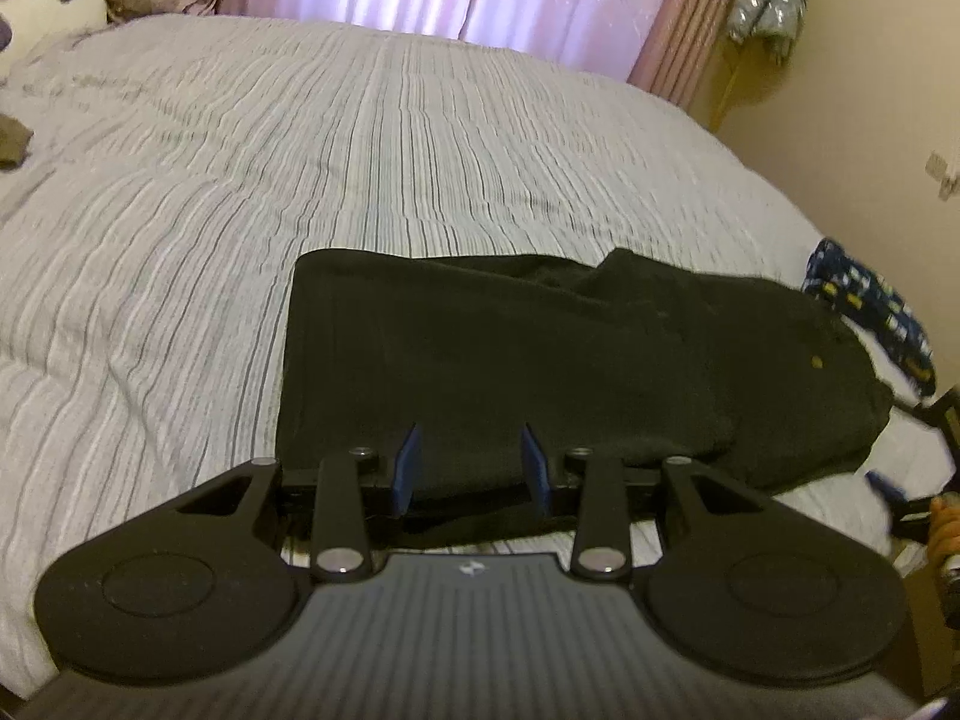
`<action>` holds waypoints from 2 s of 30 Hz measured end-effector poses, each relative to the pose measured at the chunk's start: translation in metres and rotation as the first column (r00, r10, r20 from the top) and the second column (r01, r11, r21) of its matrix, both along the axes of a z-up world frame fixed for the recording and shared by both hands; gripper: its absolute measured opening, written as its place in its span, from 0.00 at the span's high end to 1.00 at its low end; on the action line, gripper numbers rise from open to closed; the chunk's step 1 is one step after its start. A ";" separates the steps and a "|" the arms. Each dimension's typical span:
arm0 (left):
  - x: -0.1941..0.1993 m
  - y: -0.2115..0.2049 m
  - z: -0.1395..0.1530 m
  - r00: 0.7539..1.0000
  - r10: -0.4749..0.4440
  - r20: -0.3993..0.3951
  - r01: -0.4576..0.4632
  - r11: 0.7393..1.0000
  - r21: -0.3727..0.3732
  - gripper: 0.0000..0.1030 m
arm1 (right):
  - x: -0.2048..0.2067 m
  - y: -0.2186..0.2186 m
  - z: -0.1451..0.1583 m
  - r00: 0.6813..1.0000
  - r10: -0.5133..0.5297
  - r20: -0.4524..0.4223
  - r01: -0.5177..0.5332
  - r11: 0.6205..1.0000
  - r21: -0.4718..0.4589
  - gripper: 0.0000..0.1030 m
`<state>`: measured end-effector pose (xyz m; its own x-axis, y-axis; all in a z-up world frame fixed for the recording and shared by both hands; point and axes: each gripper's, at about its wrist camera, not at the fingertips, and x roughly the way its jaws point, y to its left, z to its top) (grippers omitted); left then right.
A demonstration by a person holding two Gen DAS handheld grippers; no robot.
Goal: Fold clothes
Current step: 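Grasp one end of the folded trousers with both grippers, then lift the held end with both grippers and fold it over the trousers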
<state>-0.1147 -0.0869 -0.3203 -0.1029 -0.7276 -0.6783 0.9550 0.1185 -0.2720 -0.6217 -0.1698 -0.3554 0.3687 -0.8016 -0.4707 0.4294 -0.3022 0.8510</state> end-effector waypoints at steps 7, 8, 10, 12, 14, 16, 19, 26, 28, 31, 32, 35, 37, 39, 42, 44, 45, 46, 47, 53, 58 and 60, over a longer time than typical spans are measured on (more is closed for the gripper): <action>0.016 -0.010 -0.014 0.998 0.026 -0.055 -0.027 1.000 -0.009 0.73 | -0.008 -0.020 -0.019 1.000 -0.007 0.004 0.007 1.000 0.000 0.56; 0.018 -0.012 -0.018 0.998 0.032 -0.055 -0.033 0.999 -0.002 0.73 | -0.009 -0.021 -0.021 1.000 -0.006 0.008 0.006 1.000 -0.016 0.62; 0.021 -0.016 -0.027 0.998 0.040 -0.054 -0.039 0.999 0.018 0.74 | -0.008 -0.019 -0.021 1.000 -0.007 0.007 0.008 0.998 -0.058 0.63; 0.022 -0.018 -0.036 0.998 0.039 -0.049 -0.038 0.999 0.027 0.76 | -0.005 -0.018 -0.022 1.000 -0.002 -0.015 0.001 0.997 -0.078 0.63; 0.020 -0.021 -0.040 0.999 0.028 -0.029 -0.027 0.999 0.024 0.77 | -0.004 -0.016 -0.026 1.000 0.002 -0.029 -0.004 0.997 -0.077 0.71; 0.017 -0.023 -0.040 1.000 0.011 -0.010 -0.011 1.000 0.027 0.77 | -0.004 -0.016 -0.028 0.999 0.005 -0.032 -0.007 0.998 -0.064 0.75; 0.021 -0.025 -0.038 1.000 0.003 -0.027 -0.003 1.000 0.031 0.77 | 0.002 -0.016 -0.018 0.995 0.018 -0.098 -0.021 0.999 -0.029 0.78; 0.052 -0.007 -0.023 0.990 0.045 -0.131 -0.048 0.999 -0.023 0.79 | 0.061 -0.031 0.039 0.826 0.079 -0.558 -0.095 0.995 0.000 0.84; 0.062 -0.001 -0.018 0.988 0.053 -0.146 -0.060 0.997 -0.040 0.79 | 0.094 -0.029 0.064 0.699 0.064 -0.712 -0.135 0.990 -0.044 0.85; 0.081 0.009 -0.018 0.977 0.080 -0.196 -0.091 0.995 -0.048 0.79 | 0.165 -0.017 0.100 0.447 0.002 -0.894 -0.285 0.948 -0.141 0.87; 0.087 0.012 -0.018 0.973 0.091 -0.214 -0.103 0.993 -0.049 0.79 | 0.190 -0.012 0.109 0.366 -0.026 -0.930 -0.351 0.922 -0.164 0.87; 0.107 0.021 -0.023 0.956 0.127 -0.264 -0.142 0.989 -0.039 0.79 | 0.266 0.016 0.119 0.164 -0.117 -0.979 -0.568 0.801 -0.191 0.87; 0.119 0.028 -0.027 0.943 0.150 -0.298 -0.165 0.986 -0.026 0.79 | 0.309 0.046 0.109 0.060 -0.171 -0.983 -0.699 0.696 -0.164 0.87; 0.129 0.034 -0.031 0.933 0.165 -0.320 -0.177 0.984 -0.011 0.79 | 0.351 0.076 0.097 -0.034 -0.236 -0.971 -0.809 0.577 -0.112 0.87; 0.139 0.043 -0.038 0.921 0.182 -0.343 -0.187 0.982 0.018 0.79 | 0.398 0.115 0.058 -0.142 -0.246 -0.959 -0.918 0.396 0.034 0.87; 0.144 0.048 -0.043 0.915 0.192 -0.356 -0.191 0.981 0.038 0.79 | 0.417 0.125 0.027 -0.212 -0.210 -0.955 -0.941 0.309 0.141 0.86; 0.145 0.050 -0.045 0.912 0.193 -0.362 -0.189 0.981 0.046 0.79 | 0.427 0.127 0.010 -0.269 -0.186 -0.945 -0.937 0.278 0.212 0.86; 0.147 0.052 -0.047 0.909 0.195 -0.368 -0.188 0.981 0.055 0.79 | 0.434 0.129 -0.008 -0.329 -0.172 -0.929 -0.923 0.268 0.277 0.86; 0.148 0.053 -0.049 0.907 0.195 -0.373 -0.186 0.981 0.062 0.79 | 0.438 0.132 -0.022 -0.352 -0.196 -0.915 -0.915 0.279 0.292 0.86; 0.152 0.059 -0.058 0.897 0.196 -0.397 -0.182 0.981 0.074 0.79 | 0.439 0.135 -0.001 -0.264 -0.202 -0.943 -0.933 0.301 0.197 0.87; 0.154 0.062 -0.060 0.891 0.198 -0.409 -0.185 0.980 0.070 0.79 | 0.439 0.149 0.023 -0.183 -0.225 -0.957 -0.956 0.267 0.120 0.87; 0.154 0.063 -0.062 0.888 0.200 -0.414 -0.187 0.980 0.073 0.79 | 0.441 0.158 0.013 -0.221 -0.223 -0.949 -0.955 0.245 0.165 0.87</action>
<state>0.0395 -0.0240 -0.3827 -0.2400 -0.7421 -0.6259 0.7120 0.3037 -0.6332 -0.1802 -0.0119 -0.3424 0.5922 -0.7224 -0.3570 0.3601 0.6336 -0.6847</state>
